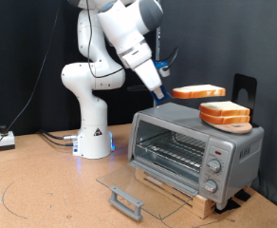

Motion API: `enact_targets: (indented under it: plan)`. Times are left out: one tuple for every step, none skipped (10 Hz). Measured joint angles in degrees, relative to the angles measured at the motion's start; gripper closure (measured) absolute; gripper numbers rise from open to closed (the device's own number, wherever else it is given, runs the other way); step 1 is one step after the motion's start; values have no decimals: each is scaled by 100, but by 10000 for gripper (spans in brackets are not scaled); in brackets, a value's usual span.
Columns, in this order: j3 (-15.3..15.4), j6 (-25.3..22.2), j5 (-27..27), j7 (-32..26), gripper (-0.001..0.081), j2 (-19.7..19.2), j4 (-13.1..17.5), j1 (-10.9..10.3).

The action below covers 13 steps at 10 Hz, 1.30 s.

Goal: Make a piece of toast with the oven

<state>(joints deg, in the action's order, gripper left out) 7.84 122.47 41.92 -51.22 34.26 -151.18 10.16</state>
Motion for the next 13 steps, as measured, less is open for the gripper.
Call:
enact_targets:
  plan:
    - [-171,-132,-127,-101,412,21,3,98]
    - [-335,-229,-224,-213,412,43,6,187]
    - [-500,-325,-339,-328,412,62,16,285]
    - [-660,-392,-438,-442,412,69,32,382]
    - [-826,-491,-525,-566,412,67,61,474]
    - [-982,-561,-628,-652,412,65,93,569]
    - [-1058,-639,-669,-698,412,63,123,623]
    - [-1044,-638,-668,-697,412,60,111,620]
    - [-1033,-612,-668,-698,412,52,69,620]
    - [-1022,-523,-688,-698,412,19,-8,620]
    - [-1015,-368,-744,-698,412,-52,-96,630]
    - [-1017,-172,-832,-724,412,-162,-176,646]
    - [-1032,49,-891,-841,412,-295,-252,670]
